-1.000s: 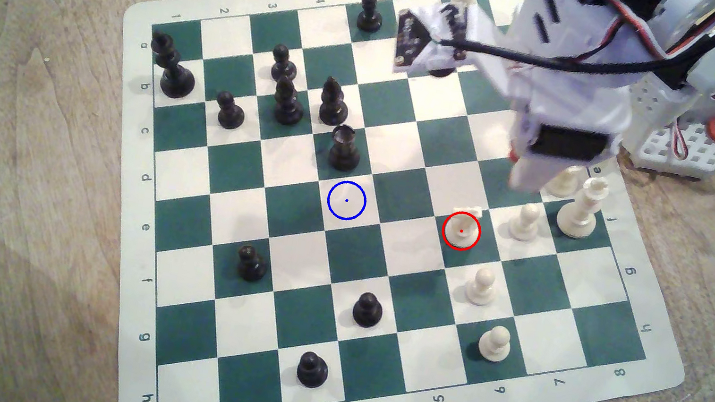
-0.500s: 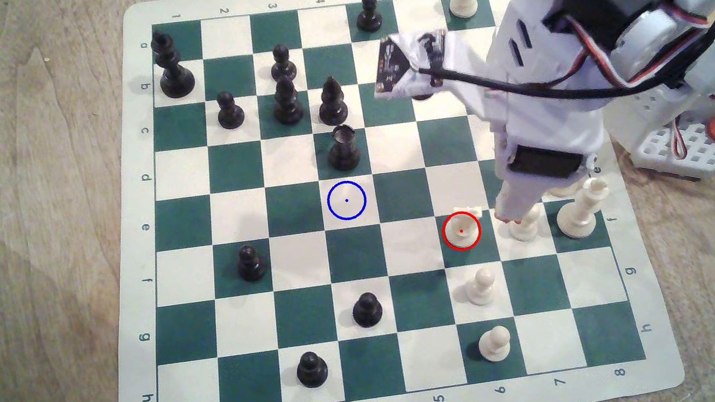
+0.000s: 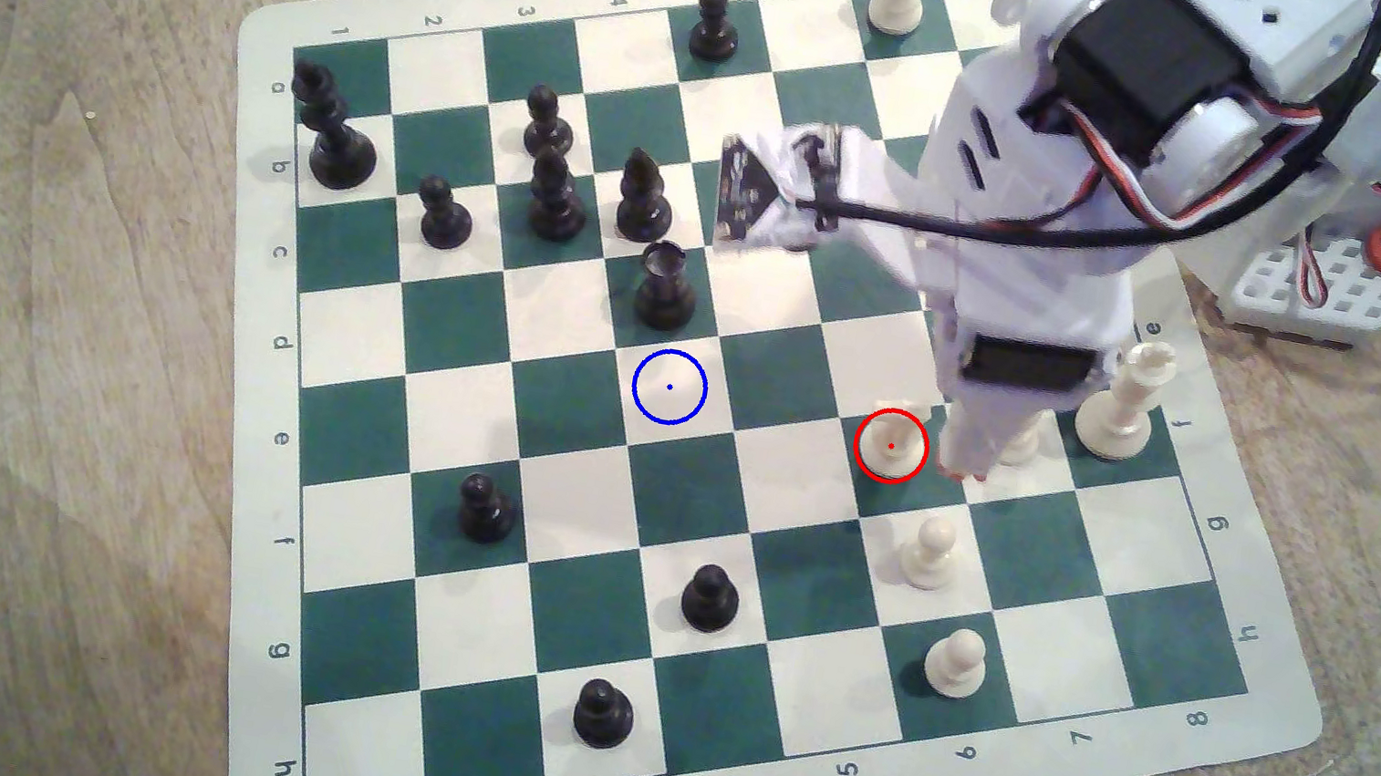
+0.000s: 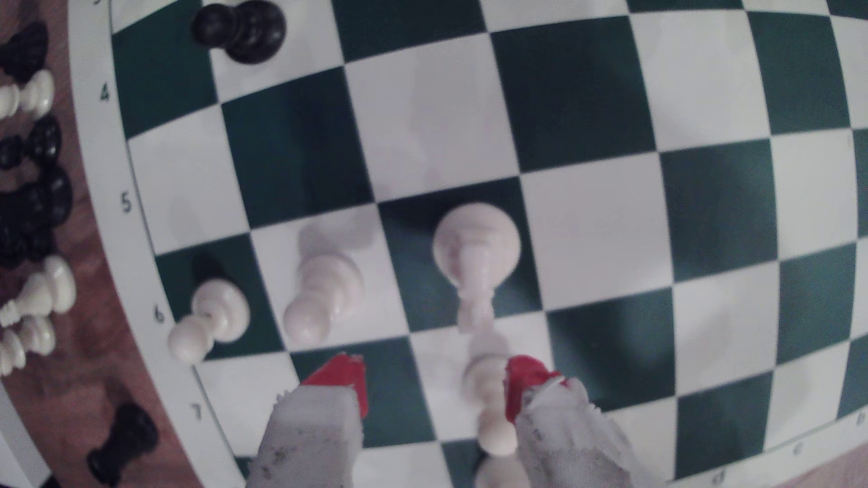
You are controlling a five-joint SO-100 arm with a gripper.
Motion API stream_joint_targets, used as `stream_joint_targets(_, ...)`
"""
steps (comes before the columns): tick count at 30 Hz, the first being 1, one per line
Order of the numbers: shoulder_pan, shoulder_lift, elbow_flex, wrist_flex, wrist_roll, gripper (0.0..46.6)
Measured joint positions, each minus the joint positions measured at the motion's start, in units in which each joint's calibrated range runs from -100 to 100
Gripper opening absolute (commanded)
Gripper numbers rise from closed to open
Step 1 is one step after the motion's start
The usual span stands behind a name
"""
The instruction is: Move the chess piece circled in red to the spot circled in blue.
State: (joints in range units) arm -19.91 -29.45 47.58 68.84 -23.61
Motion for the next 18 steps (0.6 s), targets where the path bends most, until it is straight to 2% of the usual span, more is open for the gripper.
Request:
stream_joint_targets(8,-0.1,3.3,0.0,-2.7,0.1,15.0)
stream_joint_targets(18,2.4,6.8,0.6,-6.1,1.0,14.8)
